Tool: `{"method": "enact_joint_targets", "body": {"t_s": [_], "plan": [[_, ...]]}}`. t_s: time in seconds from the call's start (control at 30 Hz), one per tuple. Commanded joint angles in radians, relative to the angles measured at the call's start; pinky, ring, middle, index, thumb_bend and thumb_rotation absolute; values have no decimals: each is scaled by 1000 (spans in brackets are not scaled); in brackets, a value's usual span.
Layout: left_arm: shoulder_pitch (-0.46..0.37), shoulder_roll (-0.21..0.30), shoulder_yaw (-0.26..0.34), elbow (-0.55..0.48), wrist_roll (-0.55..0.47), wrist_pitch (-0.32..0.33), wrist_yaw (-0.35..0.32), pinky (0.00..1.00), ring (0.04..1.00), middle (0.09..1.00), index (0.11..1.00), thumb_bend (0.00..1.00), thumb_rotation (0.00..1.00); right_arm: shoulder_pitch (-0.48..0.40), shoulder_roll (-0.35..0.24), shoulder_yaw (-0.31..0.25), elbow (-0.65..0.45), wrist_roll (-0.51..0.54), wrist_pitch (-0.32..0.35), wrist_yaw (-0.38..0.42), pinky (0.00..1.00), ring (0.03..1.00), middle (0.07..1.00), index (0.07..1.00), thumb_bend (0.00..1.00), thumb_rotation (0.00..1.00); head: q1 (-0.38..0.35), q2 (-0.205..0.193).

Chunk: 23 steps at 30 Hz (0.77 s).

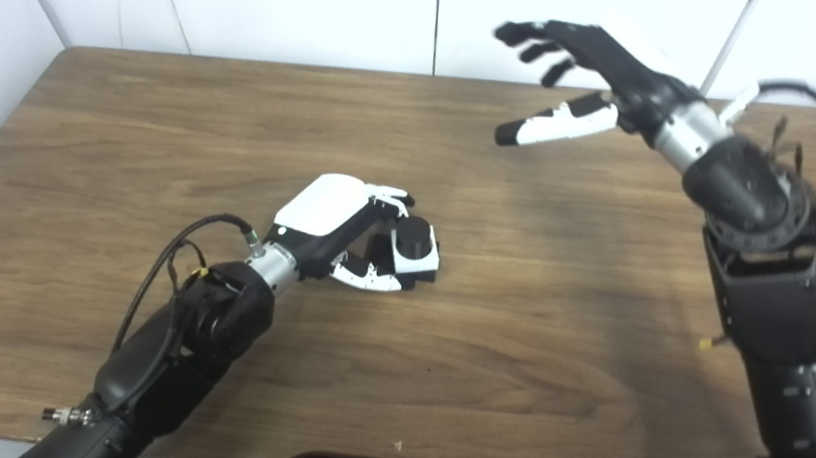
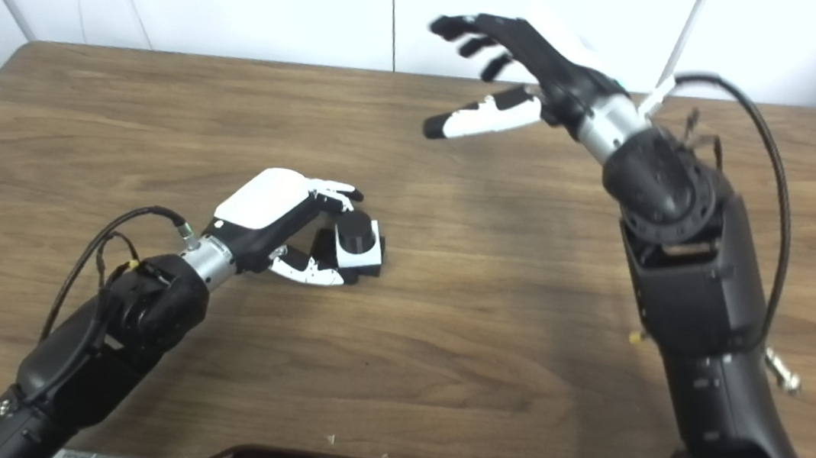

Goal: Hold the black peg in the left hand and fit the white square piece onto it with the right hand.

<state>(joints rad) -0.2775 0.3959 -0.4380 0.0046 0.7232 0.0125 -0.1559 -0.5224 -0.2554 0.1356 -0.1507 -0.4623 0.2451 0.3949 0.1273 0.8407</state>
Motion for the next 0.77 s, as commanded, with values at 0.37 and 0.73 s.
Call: {"method": "enact_joint_targets", "body": {"t_s": [0.37, 0.73], "plan": [[77, -23, 92, 14, -143, 51, -57, 672, 825, 868, 961, 925, 340, 248, 167, -71, -60, 92, -56, -271, 569, 721, 792, 764, 703, 240, -19, -6], [226, -260, 361, 43, -673, -218, 71, 660, 782, 846, 853, 697, 481, 371, 211, -64, -82, 127, -124, -362, 567, 715, 770, 730, 708, 234, -37, -34]]}}
